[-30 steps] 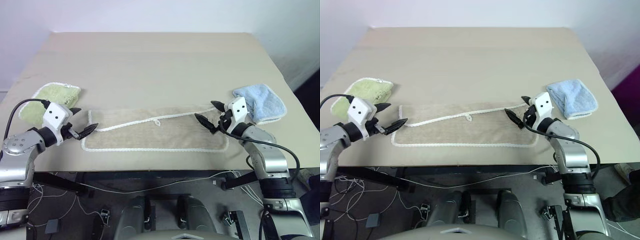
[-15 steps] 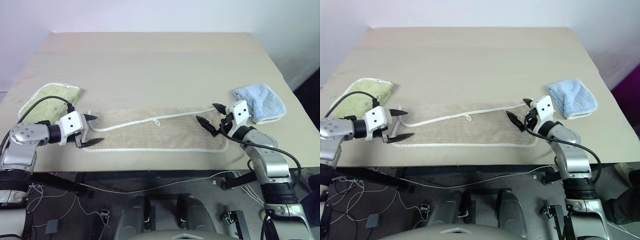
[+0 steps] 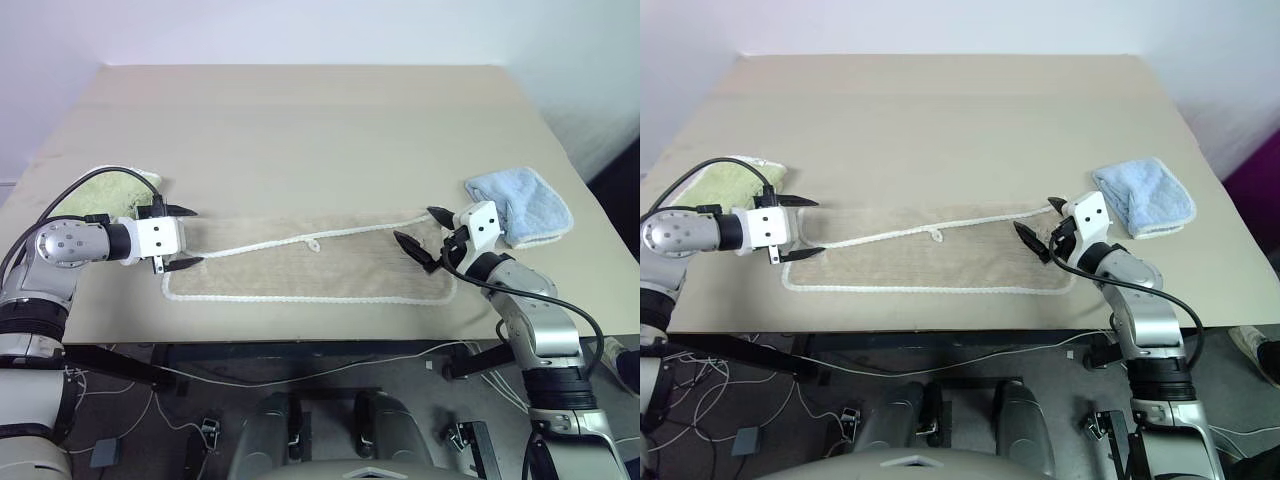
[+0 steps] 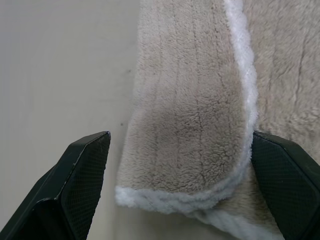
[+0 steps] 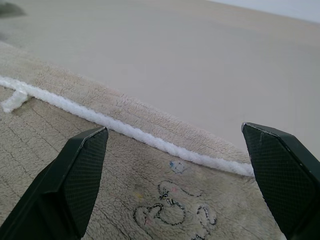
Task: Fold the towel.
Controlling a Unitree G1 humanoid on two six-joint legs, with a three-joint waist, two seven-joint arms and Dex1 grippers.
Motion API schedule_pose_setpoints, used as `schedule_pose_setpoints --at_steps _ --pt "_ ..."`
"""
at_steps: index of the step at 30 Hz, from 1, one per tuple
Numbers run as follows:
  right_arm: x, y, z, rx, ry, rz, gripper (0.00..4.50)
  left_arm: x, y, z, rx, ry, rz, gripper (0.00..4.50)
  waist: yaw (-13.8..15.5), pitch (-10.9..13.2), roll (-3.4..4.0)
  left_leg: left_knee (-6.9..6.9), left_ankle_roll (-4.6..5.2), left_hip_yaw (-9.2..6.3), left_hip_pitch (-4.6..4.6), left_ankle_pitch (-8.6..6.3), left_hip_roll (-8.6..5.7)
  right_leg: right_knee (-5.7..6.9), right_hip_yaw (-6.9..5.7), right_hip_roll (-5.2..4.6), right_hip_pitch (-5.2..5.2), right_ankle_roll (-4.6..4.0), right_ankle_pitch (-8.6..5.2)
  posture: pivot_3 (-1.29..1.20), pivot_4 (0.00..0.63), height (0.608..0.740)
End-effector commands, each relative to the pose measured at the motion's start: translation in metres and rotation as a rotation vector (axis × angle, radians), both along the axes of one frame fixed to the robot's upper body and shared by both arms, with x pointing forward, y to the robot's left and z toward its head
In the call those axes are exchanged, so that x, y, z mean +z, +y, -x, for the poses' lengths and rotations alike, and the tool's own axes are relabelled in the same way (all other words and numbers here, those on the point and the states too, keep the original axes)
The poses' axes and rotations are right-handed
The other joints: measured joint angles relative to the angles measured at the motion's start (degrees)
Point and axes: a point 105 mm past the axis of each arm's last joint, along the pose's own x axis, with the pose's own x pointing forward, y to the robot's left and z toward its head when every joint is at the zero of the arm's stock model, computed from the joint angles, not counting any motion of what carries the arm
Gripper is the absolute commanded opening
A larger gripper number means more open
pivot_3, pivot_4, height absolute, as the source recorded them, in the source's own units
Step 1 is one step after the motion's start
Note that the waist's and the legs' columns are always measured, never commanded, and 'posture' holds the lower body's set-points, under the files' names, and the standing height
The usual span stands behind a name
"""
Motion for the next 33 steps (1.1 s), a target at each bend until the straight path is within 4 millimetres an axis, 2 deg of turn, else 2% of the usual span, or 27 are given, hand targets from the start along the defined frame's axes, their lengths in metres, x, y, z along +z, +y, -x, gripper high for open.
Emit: schedule_pose_setpoints --at_steps 1,7,12,16,23,33 --pt "0.018 -0.002 0.001 -0.005 -0.065 -0.004 4.48 0.003 0.012 0.001 0.003 -0.021 -0.076 4.50 -0.1 0.0 0.00 0.00 0.00 0.00 0.00 0.00 0.00 0.00 0.00 0.00 0.00 0.00 0.00 0.00 0.150 0.740" --pt "0.017 -0.002 0.001 -0.005 -0.064 -0.003 4.48 0.011 0.027 0.001 0.001 -0.062 -0.212 4.50 -0.1 0.0 0.00 0.00 0.01 0.02 0.00 0.00 0.01 0.01 0.01 0.01 -0.01 0.01 -0.01 0.00 0.150 0.740" --pt "0.017 0.002 0.000 0.006 -0.063 -0.006 4.48 0.012 0.028 0.000 -0.026 -0.081 -0.270 4.50 0.0 0.0 0.00 0.00 0.03 0.02 -0.01 -0.02 0.00 0.02 0.01 0.00 -0.02 0.02 -0.01 0.00 0.150 0.740" --pt "0.017 0.002 0.000 0.007 -0.062 -0.006 4.48 0.014 0.019 -0.001 -0.047 -0.101 -0.210 4.50 0.0 0.0 0.00 0.01 0.03 0.03 -0.01 -0.01 0.00 0.03 0.01 0.00 -0.02 0.02 -0.01 0.00 0.150 0.740" --pt "0.017 0.003 0.000 0.007 -0.065 -0.007 4.48 0.017 -0.006 -0.004 -0.054 -0.093 0.032 4.50 0.0 0.0 -0.01 0.05 0.03 0.02 -0.02 -0.01 0.00 0.06 0.01 -0.01 -0.01 0.03 -0.02 0.00 0.150 0.740" --pt "0.016 0.004 0.001 0.007 -0.064 -0.010 4.48 0.020 -0.009 -0.003 -0.051 -0.080 0.071 4.50 0.0 0.0 -0.01 0.06 0.03 0.02 -0.02 -0.01 -0.01 0.10 0.01 0.00 -0.02 0.05 -0.03 0.00 0.150 0.740"
